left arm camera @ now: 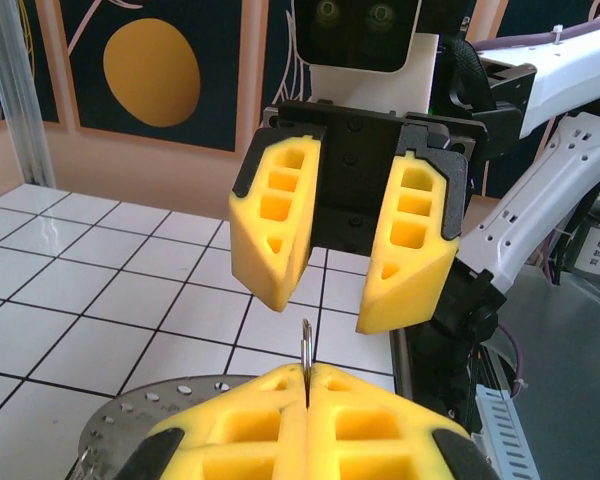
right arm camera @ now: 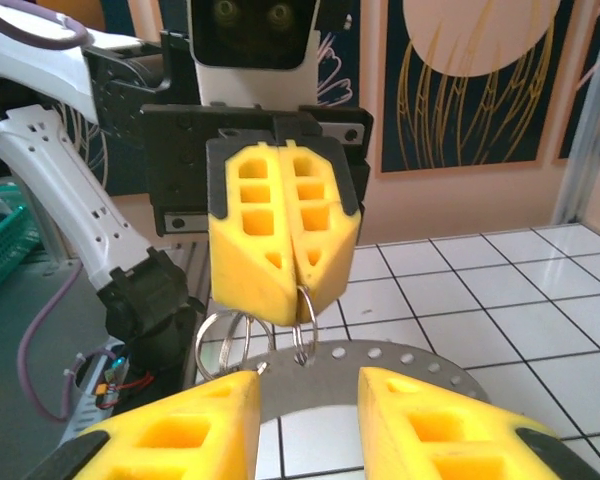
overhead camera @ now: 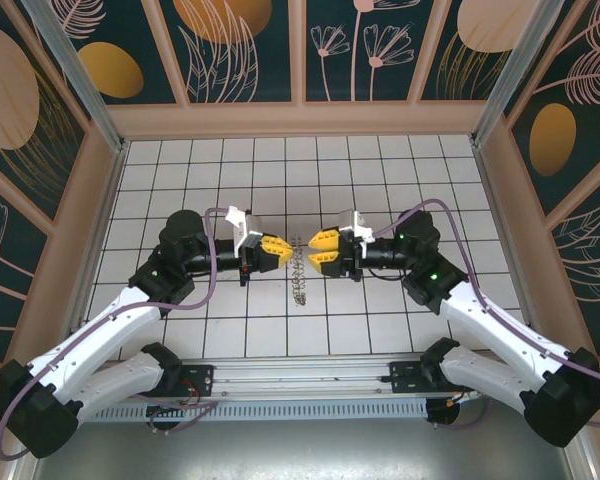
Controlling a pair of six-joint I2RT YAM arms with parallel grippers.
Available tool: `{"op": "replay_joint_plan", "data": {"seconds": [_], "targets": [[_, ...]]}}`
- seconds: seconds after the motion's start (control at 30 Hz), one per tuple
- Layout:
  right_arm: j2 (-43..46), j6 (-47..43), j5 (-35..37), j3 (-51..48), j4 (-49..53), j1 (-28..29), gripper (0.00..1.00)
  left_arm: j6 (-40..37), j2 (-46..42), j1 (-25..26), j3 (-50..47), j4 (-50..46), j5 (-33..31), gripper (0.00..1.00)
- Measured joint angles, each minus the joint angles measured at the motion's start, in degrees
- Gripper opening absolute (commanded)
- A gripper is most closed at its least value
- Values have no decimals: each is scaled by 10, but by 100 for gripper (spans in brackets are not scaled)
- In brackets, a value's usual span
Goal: Put the keys on the keyring
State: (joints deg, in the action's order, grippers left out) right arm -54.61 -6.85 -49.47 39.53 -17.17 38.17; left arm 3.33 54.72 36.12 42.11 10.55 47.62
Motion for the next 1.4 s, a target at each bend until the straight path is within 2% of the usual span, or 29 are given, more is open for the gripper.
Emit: {"op": "replay_joint_plan", "data": {"seconds": [0.37, 1.0, 1.27, 1.4], "targets": [[-30, 30, -12, -10, -61, 8, 28, 2, 0, 0, -5, 10, 2, 0], [-51, 35, -12, -10, -83, 13, 21, 11, 0, 0, -8, 29, 12, 0], [-51, 43, -17, -10, -90, 13, 0, 10, 0, -1, -8, 29, 10, 0], [-52, 43, -17, -10, -90, 13, 0, 9, 1, -1, -8, 29, 6, 0]]}}
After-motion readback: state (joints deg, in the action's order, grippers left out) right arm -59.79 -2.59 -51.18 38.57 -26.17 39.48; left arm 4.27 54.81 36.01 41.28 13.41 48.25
